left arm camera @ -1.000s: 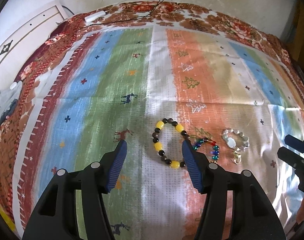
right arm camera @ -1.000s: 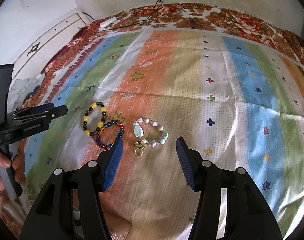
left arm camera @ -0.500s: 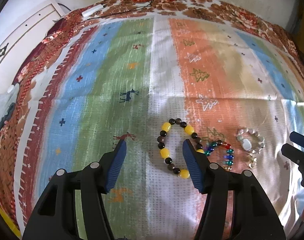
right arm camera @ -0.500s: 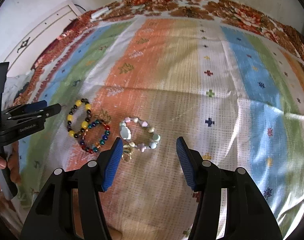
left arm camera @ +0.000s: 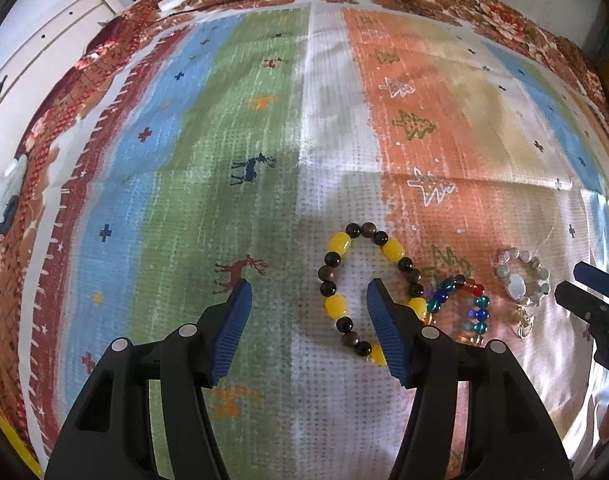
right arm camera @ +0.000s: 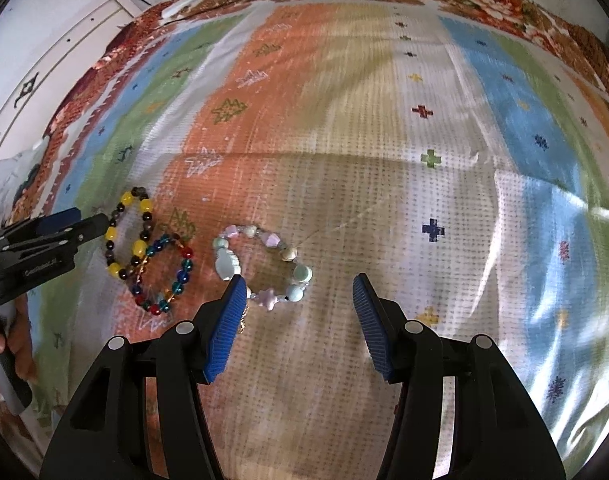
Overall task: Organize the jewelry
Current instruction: 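Move both open tools toward the yellow-black and white charm bracelets, then grasp the yellow-black bracelet with the left tool while the right grasps the white charm bracelet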
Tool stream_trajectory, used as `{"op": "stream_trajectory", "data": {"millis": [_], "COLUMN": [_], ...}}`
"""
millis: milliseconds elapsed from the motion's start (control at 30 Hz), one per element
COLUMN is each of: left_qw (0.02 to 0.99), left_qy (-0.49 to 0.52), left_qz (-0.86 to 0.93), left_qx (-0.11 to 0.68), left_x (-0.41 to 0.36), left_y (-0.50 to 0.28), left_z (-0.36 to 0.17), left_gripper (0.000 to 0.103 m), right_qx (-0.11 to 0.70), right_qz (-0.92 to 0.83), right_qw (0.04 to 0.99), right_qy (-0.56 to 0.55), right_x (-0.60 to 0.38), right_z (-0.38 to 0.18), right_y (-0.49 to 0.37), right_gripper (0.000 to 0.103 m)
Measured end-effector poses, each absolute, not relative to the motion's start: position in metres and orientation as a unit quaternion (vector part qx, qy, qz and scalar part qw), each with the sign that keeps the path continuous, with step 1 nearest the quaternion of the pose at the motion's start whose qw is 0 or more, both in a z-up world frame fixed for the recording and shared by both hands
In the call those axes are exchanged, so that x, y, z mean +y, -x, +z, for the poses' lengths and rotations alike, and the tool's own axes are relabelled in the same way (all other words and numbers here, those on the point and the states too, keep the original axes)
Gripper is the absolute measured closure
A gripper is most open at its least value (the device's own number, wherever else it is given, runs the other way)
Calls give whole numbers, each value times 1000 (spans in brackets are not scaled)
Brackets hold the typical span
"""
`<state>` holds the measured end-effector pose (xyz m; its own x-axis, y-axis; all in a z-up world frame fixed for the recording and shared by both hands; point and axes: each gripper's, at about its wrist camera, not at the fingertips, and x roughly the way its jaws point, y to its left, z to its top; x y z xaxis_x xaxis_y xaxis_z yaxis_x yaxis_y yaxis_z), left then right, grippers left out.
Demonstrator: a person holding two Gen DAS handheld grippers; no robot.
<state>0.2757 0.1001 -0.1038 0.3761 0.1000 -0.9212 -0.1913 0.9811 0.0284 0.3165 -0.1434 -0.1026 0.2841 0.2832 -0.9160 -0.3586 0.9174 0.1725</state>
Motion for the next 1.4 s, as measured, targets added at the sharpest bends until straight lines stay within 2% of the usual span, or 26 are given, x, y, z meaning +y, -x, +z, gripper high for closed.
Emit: {"op": "stream_trajectory", "data": {"millis": [500, 567, 700, 733, 800, 833, 900, 933, 1167, 1400], "left_qw": [817, 818, 819, 819, 817, 816, 816, 816, 822, 847], "left_qy": [39, 36, 30, 32, 37, 38, 40, 42, 58, 70], "left_qz": [74, 73, 62, 62, 61, 62, 60, 61, 68, 65], "left_qx": [570, 569, 570, 570, 572, 573, 573, 573, 562, 523], "left_x": [98, 96, 92, 92, 93, 94, 95, 96, 103, 104], "left_y": [-286, -287, -286, -286, -287, -287, -287, -287, -284, -277], "left_z": [-127, -127, -128, -128, -128, -128, -129, -129, -118, -88], "left_gripper": [43, 45, 60, 66, 77, 85, 88, 91, 92, 92], "right_qx": [573, 572, 570, 569, 566, 568, 570, 570, 548, 501], "right_qz": [192, 190, 185, 183, 180, 182, 184, 185, 189, 194], "right_qw": [796, 796, 797, 798, 799, 798, 796, 796, 810, 838], "right_qy": [46, 49, 76, 84, 94, 90, 88, 89, 93, 100], "right_x": [-133, -132, -125, -123, -122, -124, -125, -126, -127, -127], "right_z": [-121, -122, -126, -127, -128, -128, -128, -128, -119, -86], "right_y": [-330, -332, -330, -329, -328, -329, -330, -330, -326, -316], "right_gripper": [48, 48, 49, 51, 69, 73, 87, 91, 92, 92]}}
